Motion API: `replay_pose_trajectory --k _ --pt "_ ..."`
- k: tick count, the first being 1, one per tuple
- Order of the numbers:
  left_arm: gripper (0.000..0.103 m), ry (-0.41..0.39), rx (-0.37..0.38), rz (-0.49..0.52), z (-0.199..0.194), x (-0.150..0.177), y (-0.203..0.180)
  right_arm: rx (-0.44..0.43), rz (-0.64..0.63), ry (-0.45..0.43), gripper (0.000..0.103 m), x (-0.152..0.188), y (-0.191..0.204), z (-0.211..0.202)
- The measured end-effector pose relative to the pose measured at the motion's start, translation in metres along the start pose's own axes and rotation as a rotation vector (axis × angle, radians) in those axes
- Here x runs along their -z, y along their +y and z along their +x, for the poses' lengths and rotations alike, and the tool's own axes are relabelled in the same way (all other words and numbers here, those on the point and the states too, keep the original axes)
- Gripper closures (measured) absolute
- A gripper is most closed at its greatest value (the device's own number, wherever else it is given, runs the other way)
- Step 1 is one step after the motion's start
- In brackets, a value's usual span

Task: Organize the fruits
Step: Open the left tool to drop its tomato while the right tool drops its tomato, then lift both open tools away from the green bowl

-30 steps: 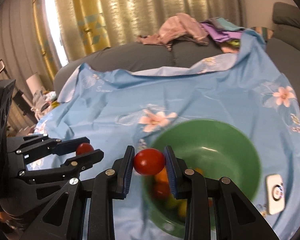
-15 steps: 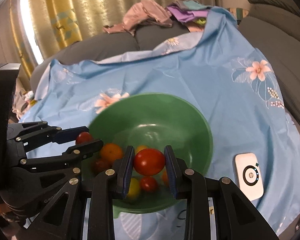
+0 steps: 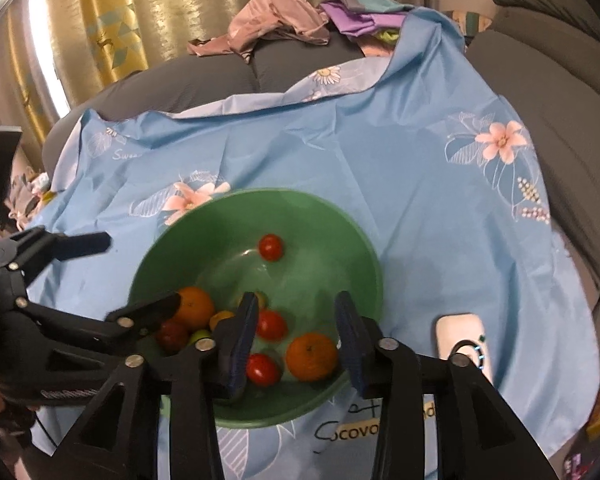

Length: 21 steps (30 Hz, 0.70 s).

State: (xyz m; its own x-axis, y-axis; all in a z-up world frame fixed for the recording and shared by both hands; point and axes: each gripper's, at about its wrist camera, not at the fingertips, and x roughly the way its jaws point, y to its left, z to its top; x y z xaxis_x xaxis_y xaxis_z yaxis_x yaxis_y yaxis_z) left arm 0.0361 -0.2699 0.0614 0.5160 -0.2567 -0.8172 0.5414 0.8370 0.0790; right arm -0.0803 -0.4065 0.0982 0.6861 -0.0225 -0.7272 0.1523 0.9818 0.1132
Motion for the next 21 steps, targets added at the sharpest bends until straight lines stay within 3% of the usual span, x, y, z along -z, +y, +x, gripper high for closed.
replay_pose_trajectory --k 6,11,15,21 --pt "0.001 -0.066 -0.034 -0.068 -0.048 -0.018 0.014 -0.007 -0.076 0.044 0.045 -0.020 0.011 -0.026" --pt "0.001 -0.062 -0.011 -0.099 -0.071 -0.033 0.024 -0.046 -0.100 0.066 0.045 -0.034 0.020 -0.041" --pt "0.001 -0.057 -0.066 -0.090 -0.082 -0.043 0.027 -0.051 -0.135 0.067 0.045 -0.041 0.027 -0.051" --pt "0.001 -0.075 -0.078 -0.063 -0.094 -0.051 0.025 -0.052 -0.135 0.061 0.045 -0.048 0.027 -0.058"
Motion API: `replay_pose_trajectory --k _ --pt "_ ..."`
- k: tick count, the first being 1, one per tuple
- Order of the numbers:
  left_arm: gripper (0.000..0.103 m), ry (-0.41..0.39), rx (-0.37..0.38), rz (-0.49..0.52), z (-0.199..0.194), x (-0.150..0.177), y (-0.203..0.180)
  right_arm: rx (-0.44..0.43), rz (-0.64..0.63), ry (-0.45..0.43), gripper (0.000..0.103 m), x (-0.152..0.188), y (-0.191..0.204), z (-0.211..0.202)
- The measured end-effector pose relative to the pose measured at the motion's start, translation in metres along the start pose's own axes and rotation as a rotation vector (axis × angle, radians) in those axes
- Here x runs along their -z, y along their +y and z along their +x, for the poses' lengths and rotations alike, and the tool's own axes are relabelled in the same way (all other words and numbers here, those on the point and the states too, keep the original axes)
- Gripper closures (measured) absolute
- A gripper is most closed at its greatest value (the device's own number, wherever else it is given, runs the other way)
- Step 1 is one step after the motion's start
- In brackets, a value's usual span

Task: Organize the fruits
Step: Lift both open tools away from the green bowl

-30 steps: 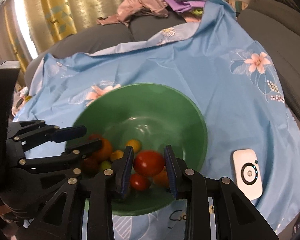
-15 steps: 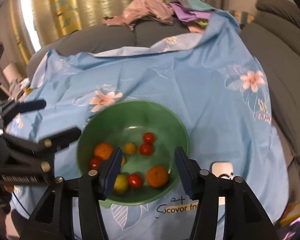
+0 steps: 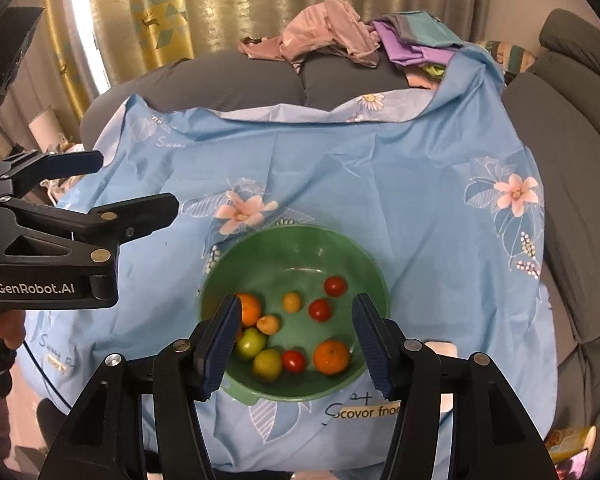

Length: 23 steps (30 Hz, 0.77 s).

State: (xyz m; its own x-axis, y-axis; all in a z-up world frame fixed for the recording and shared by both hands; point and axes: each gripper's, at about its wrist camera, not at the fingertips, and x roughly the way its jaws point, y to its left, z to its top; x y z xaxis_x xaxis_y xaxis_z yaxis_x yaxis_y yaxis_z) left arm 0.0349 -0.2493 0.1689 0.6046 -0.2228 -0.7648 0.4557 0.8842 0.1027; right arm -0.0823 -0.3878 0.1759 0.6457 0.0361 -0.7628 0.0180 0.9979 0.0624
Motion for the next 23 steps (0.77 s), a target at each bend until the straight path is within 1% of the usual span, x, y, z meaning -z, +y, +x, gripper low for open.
replay_pose_trajectory --k 7,23 --pt "0.001 -0.008 -0.001 0.021 -0.006 -0.005 -0.007 0.018 0.011 -0.009 0.045 -0.003 -0.005 -0.005" --pt "0.001 -0.001 0.003 0.033 -0.004 -0.005 -0.013 0.020 0.015 -0.009 0.045 -0.003 -0.007 -0.005"
